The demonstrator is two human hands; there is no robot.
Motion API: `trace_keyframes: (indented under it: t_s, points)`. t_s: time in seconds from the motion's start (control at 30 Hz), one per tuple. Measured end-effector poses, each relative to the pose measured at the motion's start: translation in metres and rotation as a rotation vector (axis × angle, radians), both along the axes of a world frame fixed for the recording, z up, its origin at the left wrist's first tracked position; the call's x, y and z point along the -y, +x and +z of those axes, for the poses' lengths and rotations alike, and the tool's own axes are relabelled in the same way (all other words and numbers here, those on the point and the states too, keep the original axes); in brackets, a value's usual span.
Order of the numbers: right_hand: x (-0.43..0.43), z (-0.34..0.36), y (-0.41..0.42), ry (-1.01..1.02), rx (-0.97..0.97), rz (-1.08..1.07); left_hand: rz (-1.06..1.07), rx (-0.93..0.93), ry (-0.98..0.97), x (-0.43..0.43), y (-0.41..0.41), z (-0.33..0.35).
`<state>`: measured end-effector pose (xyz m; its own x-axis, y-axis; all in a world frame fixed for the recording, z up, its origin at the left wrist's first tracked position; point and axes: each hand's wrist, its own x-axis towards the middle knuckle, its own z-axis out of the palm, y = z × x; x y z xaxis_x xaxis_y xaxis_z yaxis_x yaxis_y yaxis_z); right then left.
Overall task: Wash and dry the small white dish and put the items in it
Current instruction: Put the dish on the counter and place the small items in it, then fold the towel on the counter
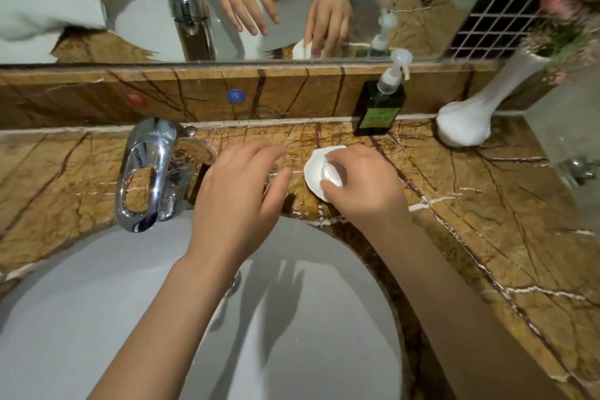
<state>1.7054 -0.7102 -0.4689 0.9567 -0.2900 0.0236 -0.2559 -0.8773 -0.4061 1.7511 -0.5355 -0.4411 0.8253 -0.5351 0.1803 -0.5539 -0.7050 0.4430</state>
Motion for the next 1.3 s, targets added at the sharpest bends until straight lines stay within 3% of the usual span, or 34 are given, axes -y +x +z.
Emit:
trace_keyframes:
  t_s: [0.2,0.43,0.83,1.07,1.3]
  points:
    - [0.003,0.039,-0.014,-0.031,0.085,0.014,-0.038,0.039,-0.001,0.008,-0.003,0.025]
    - [0.017,0.145,-0.042,-0.212,0.311,-0.051,-0.058,0.199,0.053,0.025,-0.002,0.111]
    - [-0.005,0.171,-0.071,-0.262,0.238,-0.076,-0.052,0.207,0.060,-0.003,-0.021,0.141]
    - [-0.063,0.175,-0.044,-0.236,0.250,0.050,0.042,0.183,0.065,-0.073,-0.013,0.139]
    - [-0.176,0.165,0.017,-0.156,0.275,0.287,0.268,0.162,0.110,-0.200,0.000,0.134]
